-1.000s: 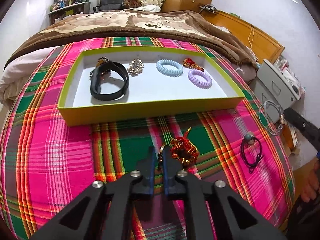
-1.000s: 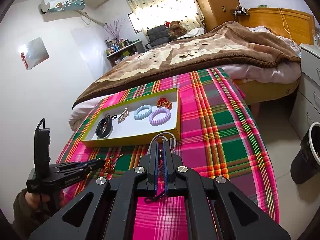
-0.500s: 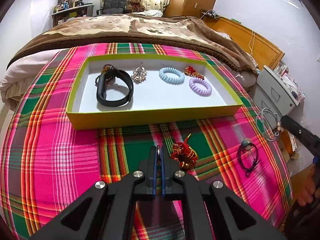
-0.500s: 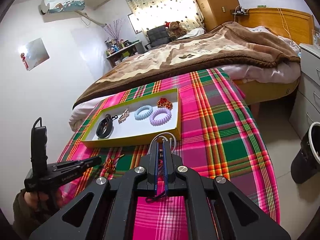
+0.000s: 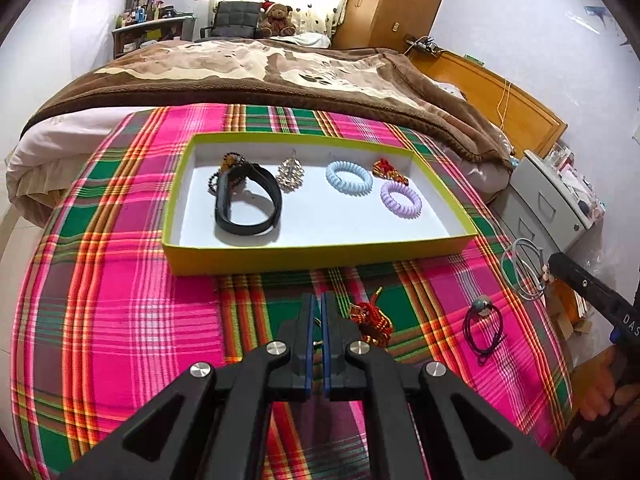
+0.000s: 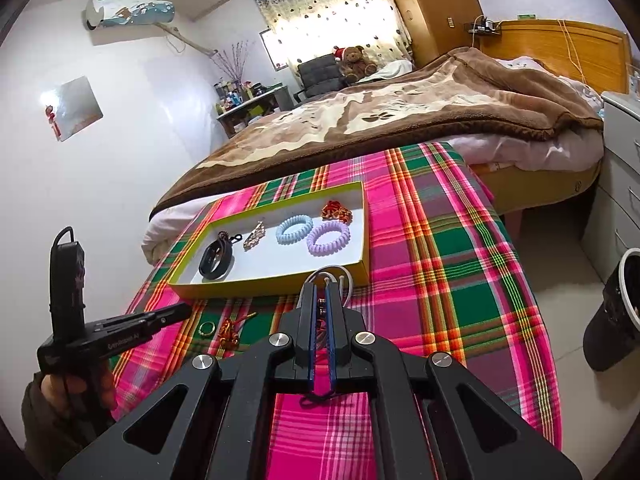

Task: Organize jewelry
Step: 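Lower the gold ring into the box and open the left tool while the right tool carries the grey tie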

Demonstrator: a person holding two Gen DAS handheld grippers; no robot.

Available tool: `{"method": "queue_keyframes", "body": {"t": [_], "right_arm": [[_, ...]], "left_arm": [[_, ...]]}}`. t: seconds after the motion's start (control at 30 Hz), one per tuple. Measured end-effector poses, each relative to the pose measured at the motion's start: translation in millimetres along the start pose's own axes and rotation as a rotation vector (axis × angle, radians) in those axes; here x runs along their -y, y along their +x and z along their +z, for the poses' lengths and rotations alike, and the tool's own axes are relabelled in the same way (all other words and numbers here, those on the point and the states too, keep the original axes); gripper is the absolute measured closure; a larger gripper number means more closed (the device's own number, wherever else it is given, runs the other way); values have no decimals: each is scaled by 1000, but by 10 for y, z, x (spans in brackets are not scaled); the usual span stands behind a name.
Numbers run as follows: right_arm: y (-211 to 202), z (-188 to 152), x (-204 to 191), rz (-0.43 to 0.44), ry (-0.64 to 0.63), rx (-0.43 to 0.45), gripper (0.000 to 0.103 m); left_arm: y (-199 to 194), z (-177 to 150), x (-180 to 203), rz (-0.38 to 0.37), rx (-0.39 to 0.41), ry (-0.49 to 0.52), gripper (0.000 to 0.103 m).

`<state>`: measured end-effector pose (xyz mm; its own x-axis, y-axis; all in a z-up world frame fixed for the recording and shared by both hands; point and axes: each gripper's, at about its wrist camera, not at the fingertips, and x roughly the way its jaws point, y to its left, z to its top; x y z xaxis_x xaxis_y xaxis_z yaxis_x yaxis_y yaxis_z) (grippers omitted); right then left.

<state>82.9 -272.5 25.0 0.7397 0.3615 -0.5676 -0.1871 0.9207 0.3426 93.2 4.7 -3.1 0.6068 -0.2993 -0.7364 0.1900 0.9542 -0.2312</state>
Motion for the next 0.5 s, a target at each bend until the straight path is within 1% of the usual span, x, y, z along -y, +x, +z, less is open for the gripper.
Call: {"method": "queue_keyframes", "body": {"t": [0.1, 0.17, 0.23, 0.27, 0.3, 0.37, 0.5], "right_arm": [[2, -6, -12, 4, -4, -3, 99], [4, -7, -12, 4, -2, -2, 99], [7, -8, -10, 4, 0, -3, 99], [9, -8, -10, 3, -1, -6, 99], [14, -9, -7, 2, -2, -8, 99], [19, -11, -1, -2, -1, -10, 99], [36, -17, -4, -1, 3, -12, 99]], "left_arm": [[29, -10, -40, 6, -9, -13, 99], [96, -44, -89, 14, -27, -40, 98], [147, -90, -93, 24, -44, -34, 85], [171, -109, -90, 27, -48, -31, 69], [183, -125, -77, 17, -53, -22, 61], [196, -143, -56, 12, -56, -16, 61], [267, -150, -14, 45, -71, 21, 61]]}}
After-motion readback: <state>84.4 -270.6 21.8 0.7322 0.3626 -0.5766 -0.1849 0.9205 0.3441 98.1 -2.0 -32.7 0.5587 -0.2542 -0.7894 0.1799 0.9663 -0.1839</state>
